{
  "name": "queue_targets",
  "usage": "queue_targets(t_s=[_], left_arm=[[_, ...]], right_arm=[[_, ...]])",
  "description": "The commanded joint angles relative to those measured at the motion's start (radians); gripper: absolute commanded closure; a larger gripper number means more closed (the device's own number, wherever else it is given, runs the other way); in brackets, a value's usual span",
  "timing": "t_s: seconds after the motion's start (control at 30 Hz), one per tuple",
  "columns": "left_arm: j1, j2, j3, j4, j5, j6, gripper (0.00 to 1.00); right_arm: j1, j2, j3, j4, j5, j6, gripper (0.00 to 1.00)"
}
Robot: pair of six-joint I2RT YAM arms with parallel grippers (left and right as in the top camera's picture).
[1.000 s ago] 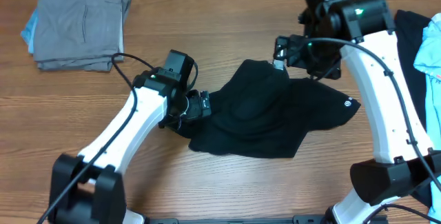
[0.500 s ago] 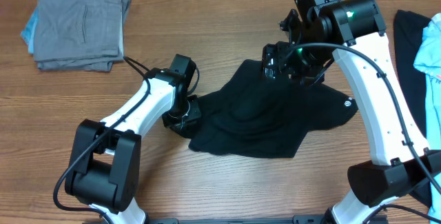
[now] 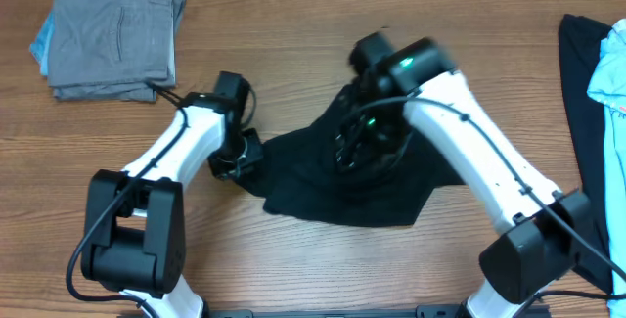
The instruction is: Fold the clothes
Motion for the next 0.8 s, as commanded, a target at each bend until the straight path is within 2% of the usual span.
queue_targets(t_s=[0.0,0.13,0.27,0.47,0.6,0.77], left_arm=[[0.047,0.009,0.021,-0.008,-0.042,0.027,0.96],[0.068,0.009,0.021,-0.010,-0.042,0.056,0.96],[0.069,0.009,0.021,-0.007,-0.042,0.055,0.96],[0.070,0.009,0.021,-0.009,-0.042,0.055,0.96],[0.070,0.009,0.021,-0.009,-0.041,0.039,0.96],[0.071,0.009,0.021,-0.017,-0.034,0.036,0.96]], right_arm=[[0.070,-0.007,-0.040,0.053,0.017,-0.009,0.20],[0.170,-0.007,-0.048,0.103,0.065,-0.009,0.21],[0.316,-0.006,-0.060,0.178,0.194,-0.007,0.22],[0.499,-0.006,-0.130,0.369,0.323,0.057,0.23],[0.546,-0.006,-0.182,0.512,0.372,0.156,0.31],[0.552,-0.006,-0.246,0.697,0.378,0.237,0.27]])
